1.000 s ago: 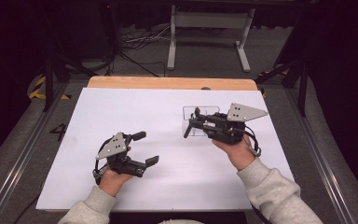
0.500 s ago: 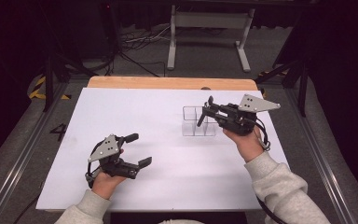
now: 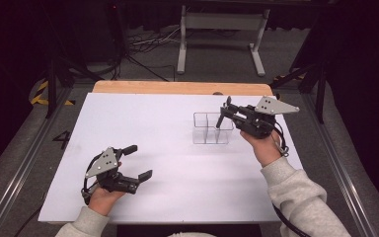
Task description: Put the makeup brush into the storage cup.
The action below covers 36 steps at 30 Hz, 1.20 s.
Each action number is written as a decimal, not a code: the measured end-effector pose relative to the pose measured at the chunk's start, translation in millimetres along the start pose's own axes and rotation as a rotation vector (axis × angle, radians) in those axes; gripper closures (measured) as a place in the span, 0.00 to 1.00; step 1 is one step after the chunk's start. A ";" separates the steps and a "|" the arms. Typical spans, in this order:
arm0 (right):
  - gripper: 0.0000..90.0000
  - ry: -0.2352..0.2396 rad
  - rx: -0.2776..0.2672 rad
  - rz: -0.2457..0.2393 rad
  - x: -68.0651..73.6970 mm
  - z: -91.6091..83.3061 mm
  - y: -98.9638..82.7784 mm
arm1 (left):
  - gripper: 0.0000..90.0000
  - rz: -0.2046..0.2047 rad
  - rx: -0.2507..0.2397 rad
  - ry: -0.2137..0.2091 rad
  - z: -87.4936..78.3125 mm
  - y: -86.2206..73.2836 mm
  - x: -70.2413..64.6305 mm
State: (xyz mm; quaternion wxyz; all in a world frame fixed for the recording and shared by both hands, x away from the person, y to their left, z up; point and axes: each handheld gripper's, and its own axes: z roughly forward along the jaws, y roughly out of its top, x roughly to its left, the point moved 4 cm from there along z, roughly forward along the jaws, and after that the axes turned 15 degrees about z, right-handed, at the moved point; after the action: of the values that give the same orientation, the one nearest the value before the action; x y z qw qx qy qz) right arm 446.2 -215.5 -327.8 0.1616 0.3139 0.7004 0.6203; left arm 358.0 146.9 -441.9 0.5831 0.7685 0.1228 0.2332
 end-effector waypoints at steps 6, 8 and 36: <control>0.85 -0.045 0.011 0.005 -9.2 -0.1 -1.1 | 0.04 0.000 0.011 0.002 -1.7 -2.6 -1.1; 0.85 -0.057 0.011 0.012 -11.5 -0.4 -1.2 | 0.04 -0.002 0.011 0.004 -1.9 -3.1 -0.8; 0.85 -0.122 0.019 0.044 -35.2 12.6 -26.1 | 0.03 -0.023 0.013 0.007 -1.5 -4.9 0.2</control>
State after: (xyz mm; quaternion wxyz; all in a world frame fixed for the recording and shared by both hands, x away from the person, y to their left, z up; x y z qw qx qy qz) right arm 474.1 -229.2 -361.1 0.1873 0.3677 0.6880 0.5970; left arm 357.7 149.7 -446.2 0.5802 0.7700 0.1350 0.2284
